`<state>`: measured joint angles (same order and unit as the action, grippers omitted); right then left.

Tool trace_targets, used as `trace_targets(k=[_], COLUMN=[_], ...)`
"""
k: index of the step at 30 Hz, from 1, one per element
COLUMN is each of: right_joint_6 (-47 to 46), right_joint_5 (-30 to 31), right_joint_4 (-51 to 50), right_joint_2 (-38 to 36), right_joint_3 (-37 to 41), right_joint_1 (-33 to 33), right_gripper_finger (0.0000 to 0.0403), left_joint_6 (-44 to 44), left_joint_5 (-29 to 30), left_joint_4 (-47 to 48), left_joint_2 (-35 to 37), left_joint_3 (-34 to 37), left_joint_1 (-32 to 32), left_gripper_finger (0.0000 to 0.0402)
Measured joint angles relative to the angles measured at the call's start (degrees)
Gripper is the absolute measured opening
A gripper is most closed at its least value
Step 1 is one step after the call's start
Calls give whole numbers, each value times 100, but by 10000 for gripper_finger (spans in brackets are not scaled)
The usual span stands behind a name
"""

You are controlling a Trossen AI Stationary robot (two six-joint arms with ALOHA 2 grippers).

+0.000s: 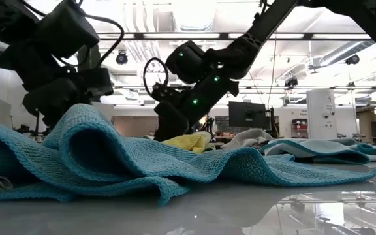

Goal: Fold microfiber towels
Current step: Fold the yellow microfiber towel

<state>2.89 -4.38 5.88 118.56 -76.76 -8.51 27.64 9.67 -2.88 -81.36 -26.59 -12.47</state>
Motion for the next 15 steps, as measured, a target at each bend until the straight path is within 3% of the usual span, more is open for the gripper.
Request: trace_targets(k=[15], right_joint_6=[88], right_joint_5=[9], right_joint_4=[-356], right_joint_2=[-722], right_joint_3=[156], right_joint_1=[40], right_gripper_finger=[20], left_joint_6=[50], left_joint_5=[-131], left_joint_4=[254], left_joint_2=[781], left_joint_3=[24], left_joint_1=[-4], left_gripper_finger=[8])
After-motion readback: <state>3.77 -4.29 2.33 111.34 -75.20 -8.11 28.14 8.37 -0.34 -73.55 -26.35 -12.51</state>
